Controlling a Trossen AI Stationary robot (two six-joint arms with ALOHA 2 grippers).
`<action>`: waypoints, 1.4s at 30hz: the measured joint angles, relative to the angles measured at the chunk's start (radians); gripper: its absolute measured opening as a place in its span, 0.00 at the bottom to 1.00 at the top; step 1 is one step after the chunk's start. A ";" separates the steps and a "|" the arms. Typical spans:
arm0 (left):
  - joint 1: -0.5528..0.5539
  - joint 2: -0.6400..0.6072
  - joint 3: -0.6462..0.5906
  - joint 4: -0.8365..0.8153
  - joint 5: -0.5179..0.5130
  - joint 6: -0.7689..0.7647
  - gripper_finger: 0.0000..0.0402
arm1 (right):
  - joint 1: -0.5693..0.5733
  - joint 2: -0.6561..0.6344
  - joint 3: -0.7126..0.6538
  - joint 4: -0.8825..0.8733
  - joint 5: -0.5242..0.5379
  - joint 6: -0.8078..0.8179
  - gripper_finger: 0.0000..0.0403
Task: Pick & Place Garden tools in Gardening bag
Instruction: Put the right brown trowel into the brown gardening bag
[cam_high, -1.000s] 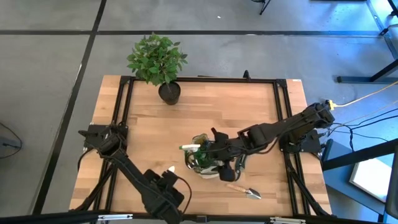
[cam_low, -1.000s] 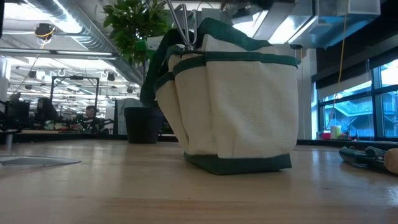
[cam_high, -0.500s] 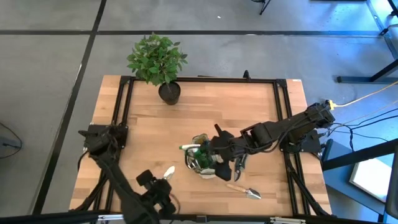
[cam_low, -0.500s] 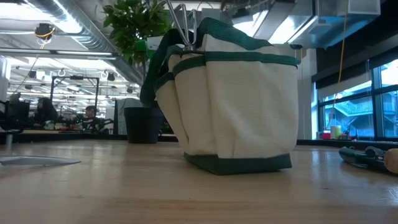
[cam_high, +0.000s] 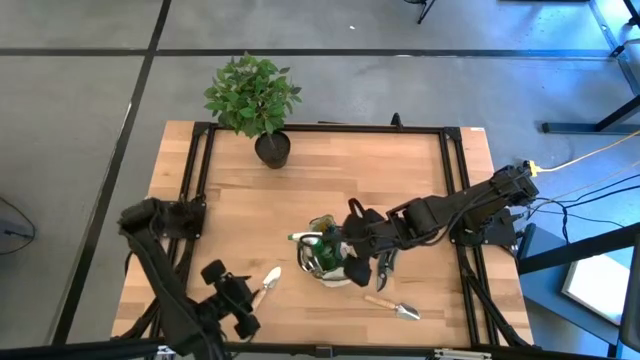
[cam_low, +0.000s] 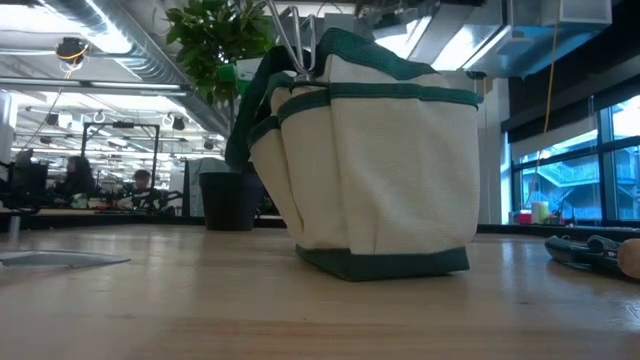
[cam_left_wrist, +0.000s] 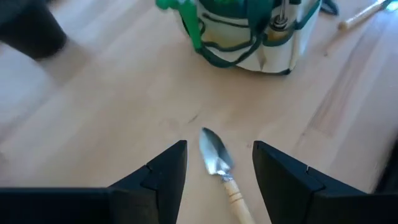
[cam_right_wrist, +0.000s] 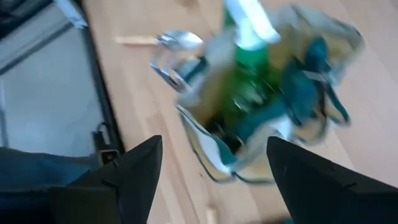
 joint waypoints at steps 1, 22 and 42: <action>-0.004 -0.028 -0.047 0.042 -0.002 -0.009 0.44 | 0.000 0.000 0.000 -0.026 0.003 0.019 0.72; -0.071 -0.641 -1.000 0.877 -0.302 -0.093 0.44 | 0.000 0.000 0.000 0.079 0.060 0.588 0.72; -0.071 -0.816 -1.051 0.883 -0.127 0.096 0.42 | 0.215 0.012 -0.130 0.115 0.074 1.492 0.72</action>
